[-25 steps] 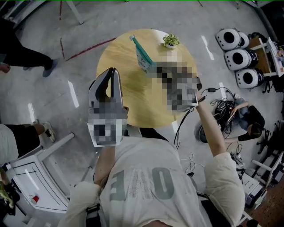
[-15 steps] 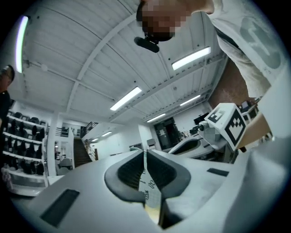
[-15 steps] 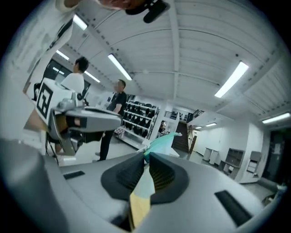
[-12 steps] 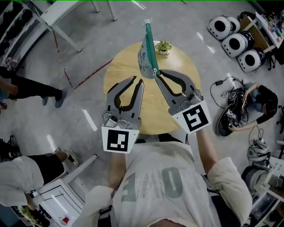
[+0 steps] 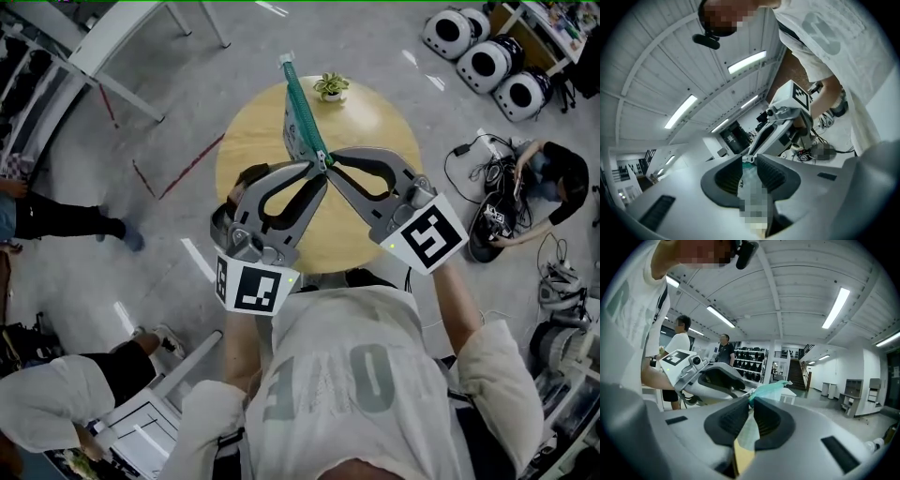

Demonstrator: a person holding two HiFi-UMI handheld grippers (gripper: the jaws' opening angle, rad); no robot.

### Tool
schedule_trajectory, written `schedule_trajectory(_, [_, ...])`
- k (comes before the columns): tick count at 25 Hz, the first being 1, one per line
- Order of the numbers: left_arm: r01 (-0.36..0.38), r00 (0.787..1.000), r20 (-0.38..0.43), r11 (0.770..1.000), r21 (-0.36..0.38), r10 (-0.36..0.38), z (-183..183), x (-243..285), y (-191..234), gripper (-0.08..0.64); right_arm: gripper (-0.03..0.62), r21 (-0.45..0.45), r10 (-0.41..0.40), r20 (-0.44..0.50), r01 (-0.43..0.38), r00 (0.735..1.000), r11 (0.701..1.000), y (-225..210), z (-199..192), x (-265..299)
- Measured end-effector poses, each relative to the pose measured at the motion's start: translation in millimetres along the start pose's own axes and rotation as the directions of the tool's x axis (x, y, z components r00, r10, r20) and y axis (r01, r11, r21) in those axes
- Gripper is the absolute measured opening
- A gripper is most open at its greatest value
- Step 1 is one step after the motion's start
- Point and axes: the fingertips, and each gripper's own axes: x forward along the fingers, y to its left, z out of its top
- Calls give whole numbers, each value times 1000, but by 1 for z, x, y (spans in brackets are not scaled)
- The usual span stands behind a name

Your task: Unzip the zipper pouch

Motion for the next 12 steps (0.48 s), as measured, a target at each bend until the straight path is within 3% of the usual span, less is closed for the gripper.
schedule_trajectory(5, [57, 998, -20, 994, 92, -55, 0, 2, -13, 95, 54, -69, 36, -113, -44, 993, 997, 7, -13, -9])
schedule_trajectory(8, [98, 995, -20, 992, 84, -97, -1, 2, -23, 94, 54, -135, 42, -188, -69, 981, 988, 13, -21, -15])
schedule_trajectory(12, [117, 993, -11, 991, 66, -116, 1, -3, -32, 92, 54, -157, 54, -223, -90, 973, 984, 21, -24, -21])
